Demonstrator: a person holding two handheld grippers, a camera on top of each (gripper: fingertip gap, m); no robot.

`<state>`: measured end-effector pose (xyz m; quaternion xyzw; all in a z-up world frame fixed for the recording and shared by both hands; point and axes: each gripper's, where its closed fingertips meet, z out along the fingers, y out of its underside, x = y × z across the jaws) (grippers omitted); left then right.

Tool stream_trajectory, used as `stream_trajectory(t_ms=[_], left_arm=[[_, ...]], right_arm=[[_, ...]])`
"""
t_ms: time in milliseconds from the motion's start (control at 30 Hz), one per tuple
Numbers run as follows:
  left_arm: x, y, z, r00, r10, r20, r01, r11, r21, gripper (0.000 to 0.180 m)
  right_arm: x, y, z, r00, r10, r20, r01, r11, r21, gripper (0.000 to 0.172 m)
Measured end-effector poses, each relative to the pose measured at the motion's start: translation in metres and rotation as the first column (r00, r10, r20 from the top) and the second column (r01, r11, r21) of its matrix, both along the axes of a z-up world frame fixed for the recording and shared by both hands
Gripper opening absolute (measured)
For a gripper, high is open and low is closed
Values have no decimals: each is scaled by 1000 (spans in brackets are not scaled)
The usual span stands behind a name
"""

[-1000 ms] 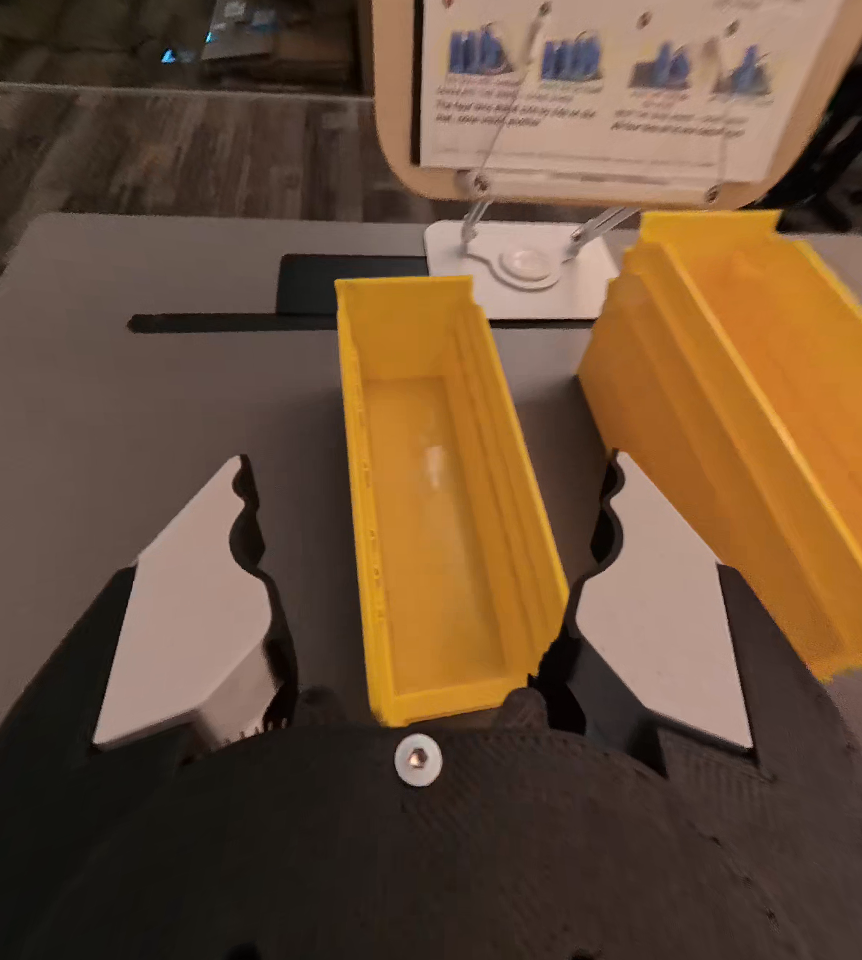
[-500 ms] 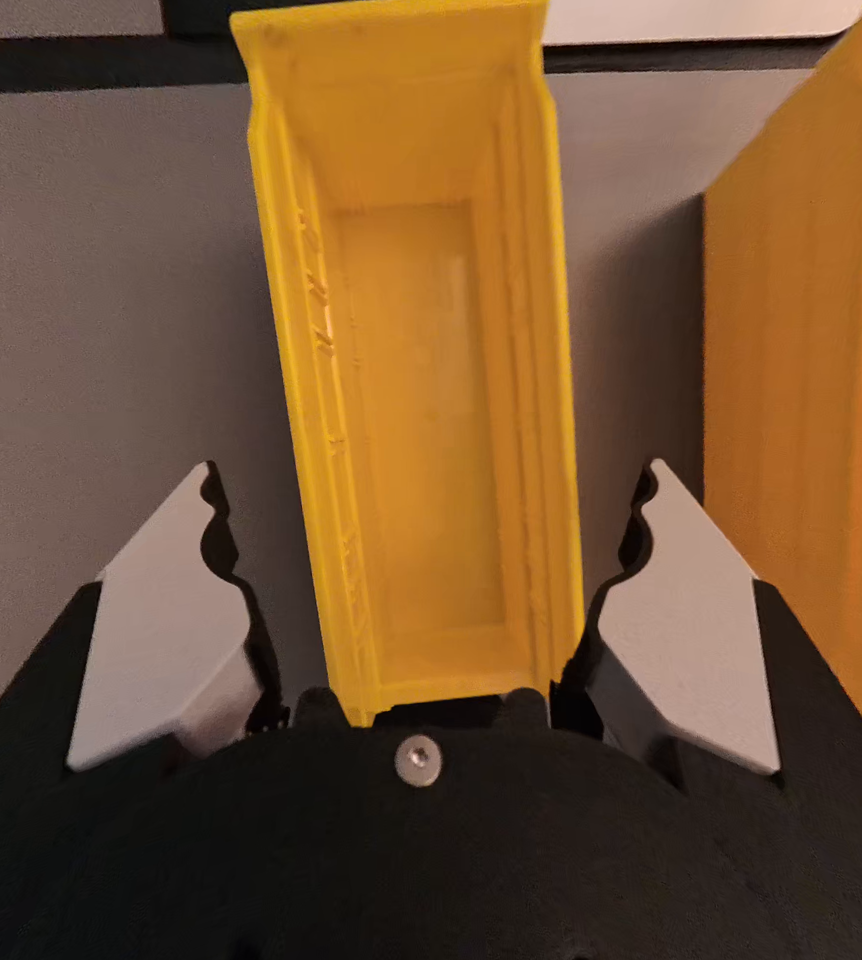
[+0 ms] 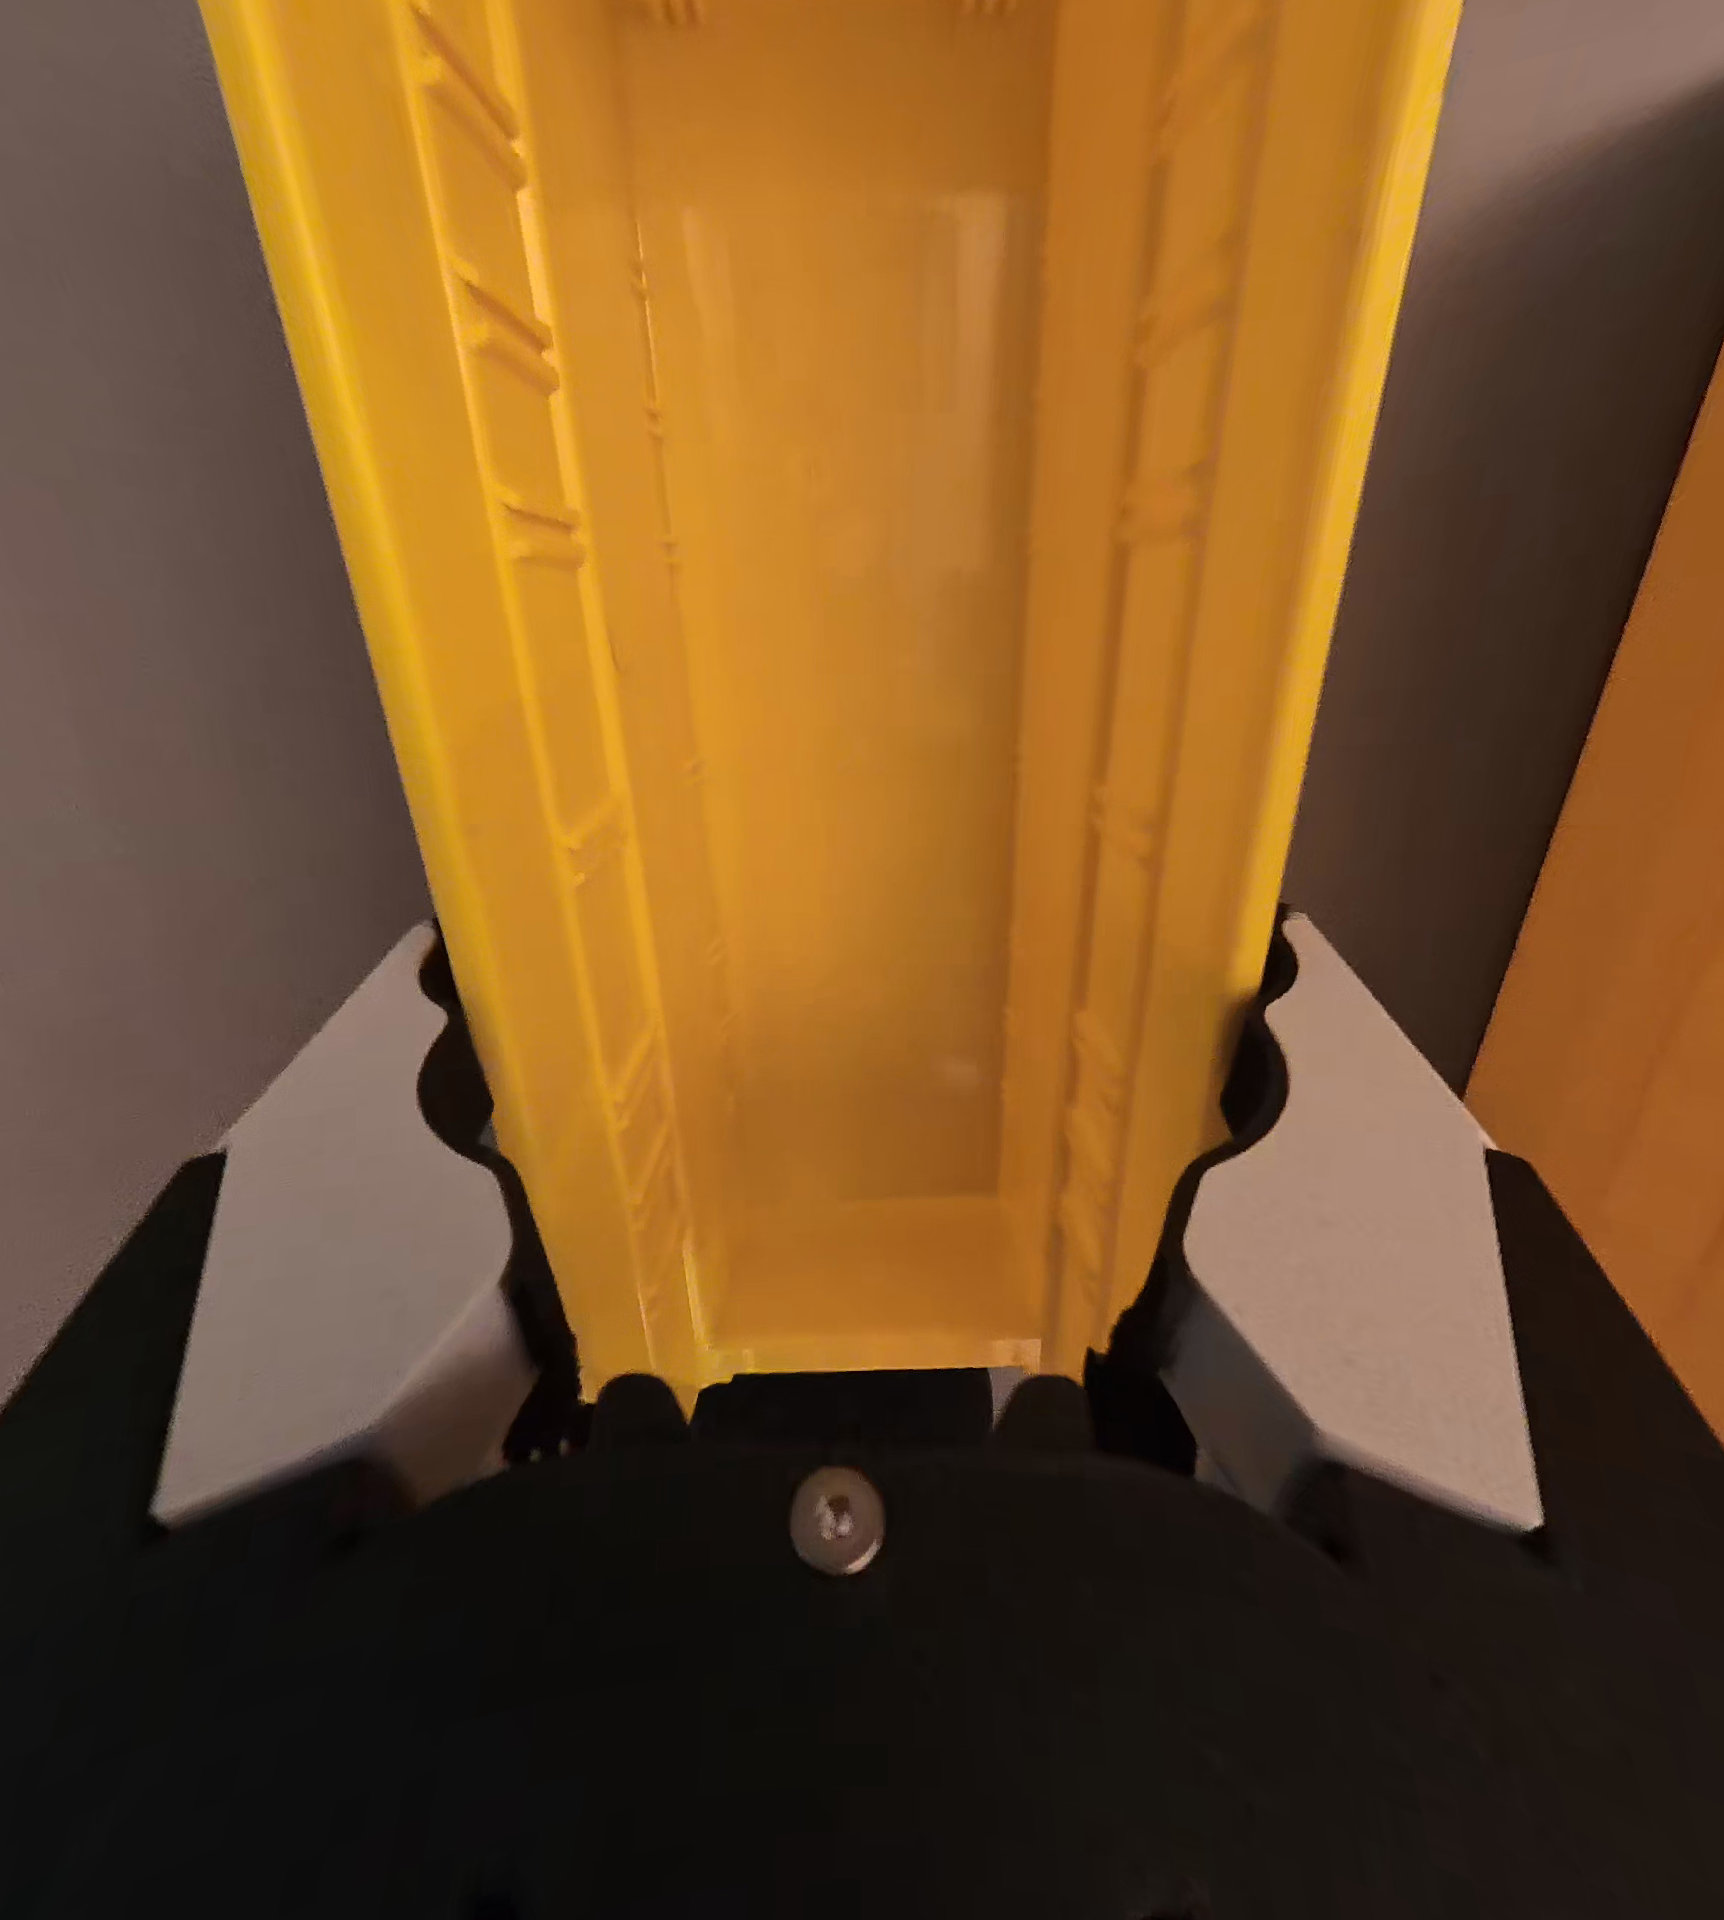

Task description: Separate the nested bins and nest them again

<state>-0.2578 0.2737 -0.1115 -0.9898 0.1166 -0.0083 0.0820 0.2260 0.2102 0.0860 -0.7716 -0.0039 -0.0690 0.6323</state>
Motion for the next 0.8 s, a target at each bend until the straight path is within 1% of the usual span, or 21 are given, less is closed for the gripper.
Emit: stream_trajectory(t_ms=[100,200,333,400,467,633,800], left_arm=[[-1,-2,2,1000,-4,-8,3,1000,-30,135],[-6,-7,5,999,0,-53,-5,997,-80,124],[-12,-12,8,992,-40,-118,24,991,-134,120],[-15,-10,12,988,-47,-149,28,991,-130,118],[-15,-8,20,984,-58,-166,39,992,-117,116],[-12,-14,43,981,-77,-180,52,988,-143,113],[-10,-23,80,967,-78,-242,35,983,-180,111]], right_arm=[[-1,1,-3,1000,13,-5,-13,1000,-15,117],[-2,3,-7,1000,24,-13,-25,999,-31,116],[-2,4,-12,999,32,-21,-33,998,-53,116],[-3,4,-13,999,38,-24,-39,997,-59,116],[-3,5,-15,999,41,-26,-43,997,-67,116],[-4,8,-20,998,50,-32,-53,995,-86,116],[-2,8,-22,998,53,-43,-57,994,-93,115]])
